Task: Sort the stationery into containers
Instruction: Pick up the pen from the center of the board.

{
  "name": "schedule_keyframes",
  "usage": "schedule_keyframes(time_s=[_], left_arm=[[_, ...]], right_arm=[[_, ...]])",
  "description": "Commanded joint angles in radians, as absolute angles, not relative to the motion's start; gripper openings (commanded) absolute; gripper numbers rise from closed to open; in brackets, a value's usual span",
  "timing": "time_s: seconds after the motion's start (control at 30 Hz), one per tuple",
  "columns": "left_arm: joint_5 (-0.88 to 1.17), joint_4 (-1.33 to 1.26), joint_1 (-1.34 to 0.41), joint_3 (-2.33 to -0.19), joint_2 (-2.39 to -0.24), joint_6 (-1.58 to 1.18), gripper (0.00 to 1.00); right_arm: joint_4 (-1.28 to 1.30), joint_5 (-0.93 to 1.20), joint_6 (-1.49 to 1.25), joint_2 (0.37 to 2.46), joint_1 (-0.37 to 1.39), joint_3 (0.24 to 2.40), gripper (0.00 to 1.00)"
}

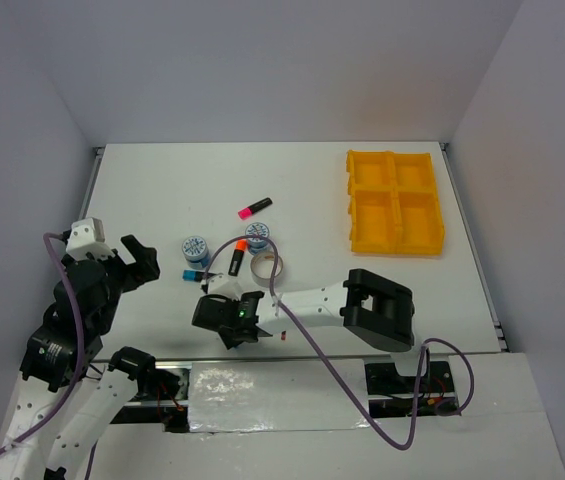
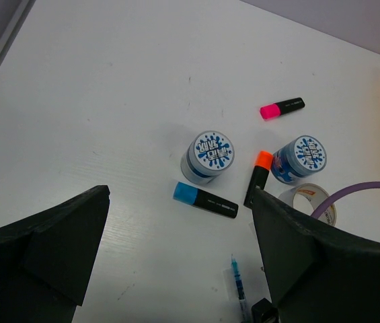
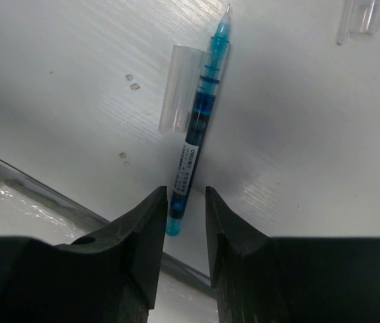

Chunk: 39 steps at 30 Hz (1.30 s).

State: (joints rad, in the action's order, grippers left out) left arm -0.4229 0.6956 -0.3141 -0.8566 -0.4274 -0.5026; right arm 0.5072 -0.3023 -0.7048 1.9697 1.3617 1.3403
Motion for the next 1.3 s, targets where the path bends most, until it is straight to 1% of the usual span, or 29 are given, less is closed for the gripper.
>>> schedule_keyframes(time_s=[0.0, 0.13, 0.17, 0.2, 0.37, 0.47, 0.53, 0.7, 0.73, 0.8, 0.83, 1.03, 1.27], left_arm=[[-0.431, 0.669, -0.322, -0.873, -0.417, -0.506, 0.99], [-0.434, 0.669, -0.325, -0.874, -0.417, -0.509, 0.99], [-0.434, 0.669, -0.327, -0.874, -0.417, -0.509, 0.99], [-0.436, 0.669, -0.328, -0.874, -0.417, -0.508, 0.99], [-0.437, 0.67, -0.331, -0.874, -0.413, -0.511, 0.99], [-0.439, 0.67, -0.334, -0.874, -0.414, -0.509, 0.99], [-0.439, 0.669, -0.334, -0.876, -0.414, -0.511, 0.99], [-0.44, 0.67, -0.339, -0.874, -0.413, -0.511, 0.99], [-0.44, 0.67, -0.339, -0.874, -0.413, -0.511, 0.99], [-0.44, 0.67, -0.341, -0.874, -0.414, -0.512, 0.99], [-0.44, 0.67, -0.341, -0.874, -0.413, -0.512, 0.99], [-0.44, 0.67, -0.344, -0.874, -0.414, -0.511, 0.99], [-0.426, 0.664, -0.344, -0.874, -0.431, -0.509, 0.99]], right_arm=[[0.523, -0.313, -0.698, 1.979, 1.365, 1.376, 0.36], [0.525, -0.31, -0.698, 1.988, 1.364, 1.379, 0.36], [0.529, -0.314, -0.698, 1.991, 1.362, 1.381, 0.3], [0.532, -0.314, -0.699, 1.991, 1.359, 1.381, 0.28], [0.532, -0.321, -0.712, 1.98, 1.351, 1.356, 0.25], [0.525, -0.322, -0.721, 1.96, 1.345, 1.335, 0.2], [0.525, -0.324, -0.724, 1.956, 1.339, 1.322, 0.12], [0.526, -0.341, -0.735, 1.924, 1.33, 1.293, 0.1], [0.528, -0.345, -0.736, 1.918, 1.327, 1.283, 0.07], [0.528, -0.353, -0.739, 1.899, 1.325, 1.272, 0.06], [0.532, -0.36, -0.744, 1.887, 1.325, 1.266, 0.0], [0.54, -0.394, -0.75, 1.807, 1.325, 1.232, 0.0], [0.581, -0.474, -0.762, 1.583, 1.322, 1.151, 0.0]])
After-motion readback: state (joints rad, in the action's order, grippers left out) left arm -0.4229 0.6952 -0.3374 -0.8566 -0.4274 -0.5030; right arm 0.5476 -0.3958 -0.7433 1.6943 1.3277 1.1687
